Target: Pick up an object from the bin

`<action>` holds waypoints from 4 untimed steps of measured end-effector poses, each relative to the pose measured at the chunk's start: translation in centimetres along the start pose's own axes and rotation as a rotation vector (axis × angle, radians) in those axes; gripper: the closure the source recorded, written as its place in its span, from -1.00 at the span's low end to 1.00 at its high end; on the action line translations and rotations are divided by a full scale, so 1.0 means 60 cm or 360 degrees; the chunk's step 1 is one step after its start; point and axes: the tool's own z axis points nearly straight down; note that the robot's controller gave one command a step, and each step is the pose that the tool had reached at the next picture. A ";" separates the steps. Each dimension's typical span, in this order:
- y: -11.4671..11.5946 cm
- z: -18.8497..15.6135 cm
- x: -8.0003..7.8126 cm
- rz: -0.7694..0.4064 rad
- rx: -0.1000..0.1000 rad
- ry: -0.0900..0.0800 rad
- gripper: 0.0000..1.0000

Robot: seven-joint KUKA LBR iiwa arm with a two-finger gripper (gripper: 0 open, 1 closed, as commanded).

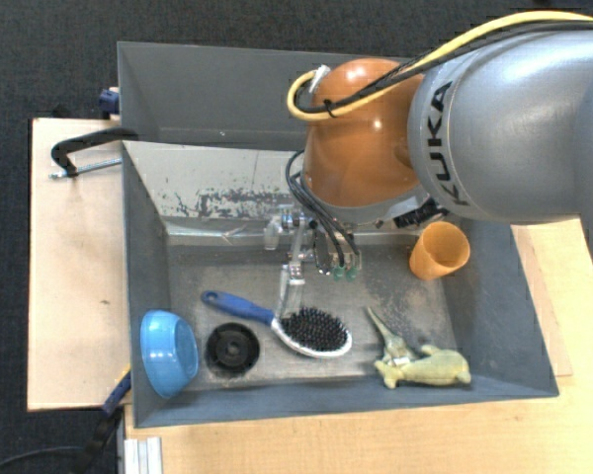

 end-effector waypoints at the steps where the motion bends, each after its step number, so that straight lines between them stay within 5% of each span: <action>1: 0.010 0.217 0.044 0.0454 0.0003 0.0012 -1.00; 2: 0.011 0.209 0.040 0.0452 -0.0002 0.0004 1.00; 3: -0.046 0.207 -0.030 -0.0469 -0.0009 -0.0013 1.00; 4: -0.068 -0.028 -0.088 -0.0422 0.0002 -0.0022 1.00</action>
Offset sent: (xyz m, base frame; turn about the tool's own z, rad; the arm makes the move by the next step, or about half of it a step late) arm -0.0247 0.0054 -0.1285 0.2851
